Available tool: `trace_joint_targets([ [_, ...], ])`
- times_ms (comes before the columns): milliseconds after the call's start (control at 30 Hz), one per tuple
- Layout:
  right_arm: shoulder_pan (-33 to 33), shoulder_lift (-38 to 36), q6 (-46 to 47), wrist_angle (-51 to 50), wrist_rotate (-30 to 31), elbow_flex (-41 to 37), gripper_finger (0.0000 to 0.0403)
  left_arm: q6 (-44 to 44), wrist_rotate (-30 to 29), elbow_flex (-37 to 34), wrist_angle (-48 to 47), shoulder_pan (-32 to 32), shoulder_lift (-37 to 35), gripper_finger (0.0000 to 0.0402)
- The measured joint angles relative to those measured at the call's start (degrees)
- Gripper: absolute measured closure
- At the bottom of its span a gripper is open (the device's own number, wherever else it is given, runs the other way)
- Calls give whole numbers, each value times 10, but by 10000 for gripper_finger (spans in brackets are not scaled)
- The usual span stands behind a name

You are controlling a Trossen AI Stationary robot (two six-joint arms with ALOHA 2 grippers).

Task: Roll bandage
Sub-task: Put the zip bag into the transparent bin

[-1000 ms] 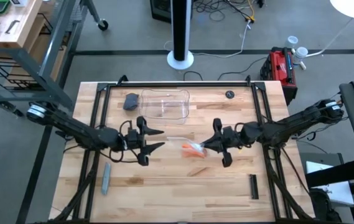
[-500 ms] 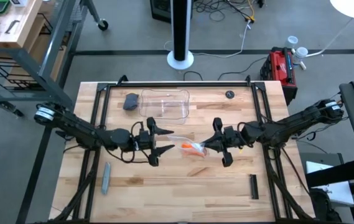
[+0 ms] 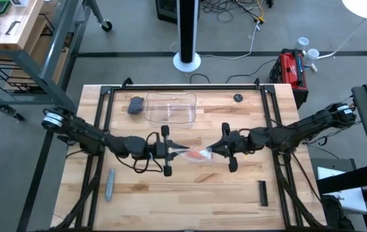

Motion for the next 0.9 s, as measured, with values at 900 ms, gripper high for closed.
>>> trace_joint_targets([
  [900,3,119,-71,-363,43,311,242,-147,15,1,-293,1,-62,401],
])
